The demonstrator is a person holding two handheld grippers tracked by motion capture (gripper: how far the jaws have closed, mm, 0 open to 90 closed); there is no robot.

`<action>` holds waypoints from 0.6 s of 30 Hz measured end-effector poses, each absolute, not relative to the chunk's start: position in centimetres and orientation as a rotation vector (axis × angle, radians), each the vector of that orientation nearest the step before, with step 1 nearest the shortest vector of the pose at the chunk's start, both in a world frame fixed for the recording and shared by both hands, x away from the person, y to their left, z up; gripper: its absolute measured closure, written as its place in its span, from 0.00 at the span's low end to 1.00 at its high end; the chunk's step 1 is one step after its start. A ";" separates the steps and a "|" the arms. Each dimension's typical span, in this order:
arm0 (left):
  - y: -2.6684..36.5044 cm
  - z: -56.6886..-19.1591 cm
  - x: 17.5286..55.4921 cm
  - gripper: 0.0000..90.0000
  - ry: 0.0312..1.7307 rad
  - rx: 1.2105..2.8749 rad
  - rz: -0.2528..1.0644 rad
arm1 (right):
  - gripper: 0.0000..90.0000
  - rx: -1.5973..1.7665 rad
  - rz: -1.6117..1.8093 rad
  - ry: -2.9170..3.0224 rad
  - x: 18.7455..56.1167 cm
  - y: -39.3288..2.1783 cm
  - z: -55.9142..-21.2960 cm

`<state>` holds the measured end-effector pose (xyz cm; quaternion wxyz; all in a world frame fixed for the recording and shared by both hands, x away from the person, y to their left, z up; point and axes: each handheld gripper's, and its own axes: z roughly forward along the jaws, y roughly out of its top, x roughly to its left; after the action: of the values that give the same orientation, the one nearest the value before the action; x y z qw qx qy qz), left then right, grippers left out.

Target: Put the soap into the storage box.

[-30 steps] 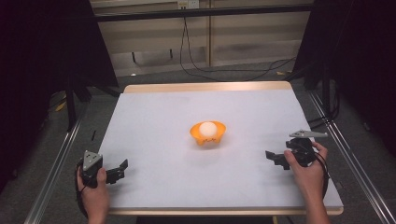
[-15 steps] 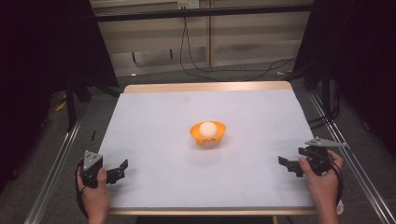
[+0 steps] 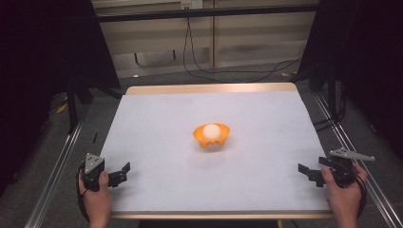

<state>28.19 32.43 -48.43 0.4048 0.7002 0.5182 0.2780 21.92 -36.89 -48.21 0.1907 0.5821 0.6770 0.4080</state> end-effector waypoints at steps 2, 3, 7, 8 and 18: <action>32.4 -48.4 28.2 0.00 1.308 1.767 0.702 | 0.03 1.634 1.148 1.899 21.7 -37.1 -48.2; 32.4 -48.4 28.2 0.00 1.308 1.766 0.702 | 0.03 1.633 1.144 1.893 21.4 -37.4 -48.2; 32.4 -48.4 28.2 0.00 1.308 1.767 0.702 | 0.03 1.635 1.155 1.867 20.7 -38.0 -48.2; 32.4 -48.4 28.2 0.00 1.307 1.766 0.701 | 0.03 1.641 1.161 1.860 20.6 -38.1 -48.3; 32.4 -48.4 28.1 0.00 1.302 1.761 0.705 | 0.04 1.609 1.250 1.833 19.7 -38.6 -48.8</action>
<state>28.12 32.41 -48.43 0.4083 0.6987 0.5167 0.2796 19.71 -38.56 -48.85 0.1992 0.5755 0.6553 0.4469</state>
